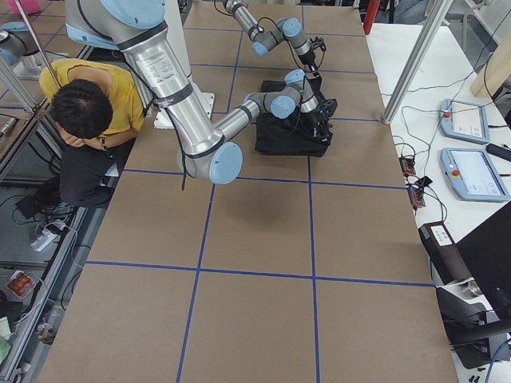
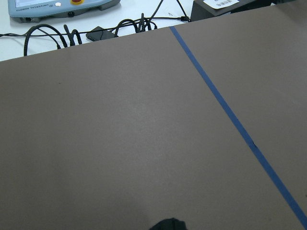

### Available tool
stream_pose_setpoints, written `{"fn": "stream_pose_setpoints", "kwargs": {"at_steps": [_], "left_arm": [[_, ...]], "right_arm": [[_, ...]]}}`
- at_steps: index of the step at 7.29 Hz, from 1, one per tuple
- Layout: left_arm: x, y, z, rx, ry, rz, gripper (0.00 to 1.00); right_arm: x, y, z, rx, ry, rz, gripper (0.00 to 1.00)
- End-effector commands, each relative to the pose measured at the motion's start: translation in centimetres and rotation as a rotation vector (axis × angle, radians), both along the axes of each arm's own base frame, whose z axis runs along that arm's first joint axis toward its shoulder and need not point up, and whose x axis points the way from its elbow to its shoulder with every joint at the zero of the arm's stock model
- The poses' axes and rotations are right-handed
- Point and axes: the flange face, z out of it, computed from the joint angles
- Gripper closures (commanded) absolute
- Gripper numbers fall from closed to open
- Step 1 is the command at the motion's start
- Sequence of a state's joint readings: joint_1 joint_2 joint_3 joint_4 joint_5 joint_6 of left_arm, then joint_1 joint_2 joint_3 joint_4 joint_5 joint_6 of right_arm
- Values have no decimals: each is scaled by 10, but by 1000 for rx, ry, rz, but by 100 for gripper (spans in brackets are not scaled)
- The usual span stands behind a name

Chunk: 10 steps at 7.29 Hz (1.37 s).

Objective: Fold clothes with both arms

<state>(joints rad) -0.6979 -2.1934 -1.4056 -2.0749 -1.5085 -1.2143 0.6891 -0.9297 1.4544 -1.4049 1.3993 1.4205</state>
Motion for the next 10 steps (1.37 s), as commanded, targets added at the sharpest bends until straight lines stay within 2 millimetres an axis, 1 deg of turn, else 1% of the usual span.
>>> {"fn": "stream_pose_setpoints", "kwargs": {"at_steps": [1,2,3,4,5,7,8,9,10], "left_arm": [[-9,-9,-4,51,-24,19,100],[-9,-9,-3,49,-25,21,100],[-8,-9,-2,47,-27,21,100],[-7,-12,5,38,-37,20,100],[-7,-12,7,34,-40,21,100],[-7,-12,6,39,-37,24,100],[-8,-12,4,48,-24,24,97],[-11,-14,4,52,-17,20,74],[-20,-20,-2,99,-5,27,23]], "right_arm": [[2,-2,6,-2,13,-4,100],[4,-3,9,0,24,-13,100],[2,-5,18,-8,40,-16,100],[2,-8,25,-11,60,-27,100],[2,-10,29,-15,69,-32,100],[7,-14,30,-2,93,-56,100],[11,-17,31,-10,87,-56,98],[15,-21,28,-25,67,-65,36],[22,-27,22,-10,70,-84,1]]}}
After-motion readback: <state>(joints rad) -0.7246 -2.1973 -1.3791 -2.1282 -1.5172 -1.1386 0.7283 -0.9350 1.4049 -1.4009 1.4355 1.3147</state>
